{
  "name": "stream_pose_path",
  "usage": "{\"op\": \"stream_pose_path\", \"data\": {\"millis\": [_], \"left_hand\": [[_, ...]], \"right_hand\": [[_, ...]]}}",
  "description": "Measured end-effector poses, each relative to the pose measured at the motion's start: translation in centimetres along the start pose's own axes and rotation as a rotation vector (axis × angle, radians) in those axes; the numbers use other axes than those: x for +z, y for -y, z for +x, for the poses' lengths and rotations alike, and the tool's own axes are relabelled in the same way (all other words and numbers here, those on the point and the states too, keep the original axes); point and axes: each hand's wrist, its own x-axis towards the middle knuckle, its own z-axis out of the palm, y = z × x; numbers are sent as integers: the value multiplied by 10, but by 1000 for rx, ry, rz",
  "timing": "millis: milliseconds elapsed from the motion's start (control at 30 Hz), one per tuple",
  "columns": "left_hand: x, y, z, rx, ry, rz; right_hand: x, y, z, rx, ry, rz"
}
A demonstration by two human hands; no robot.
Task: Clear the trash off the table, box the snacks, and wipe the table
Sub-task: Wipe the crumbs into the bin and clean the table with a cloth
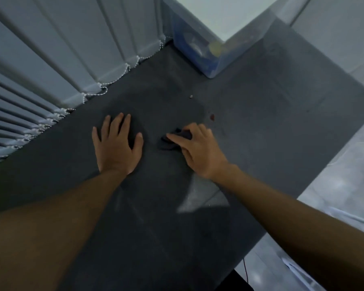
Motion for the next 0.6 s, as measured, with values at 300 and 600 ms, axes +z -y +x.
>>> {"op": "stream_pose_path", "data": {"millis": [300,600], "left_hand": [[13,-67,11,-30,125,42],[20,-74,15,-16,137,156]], "right_hand": [[-5,-3,-24,280,-171,-42],[-33,-82,43,824,-257,-155]]}}
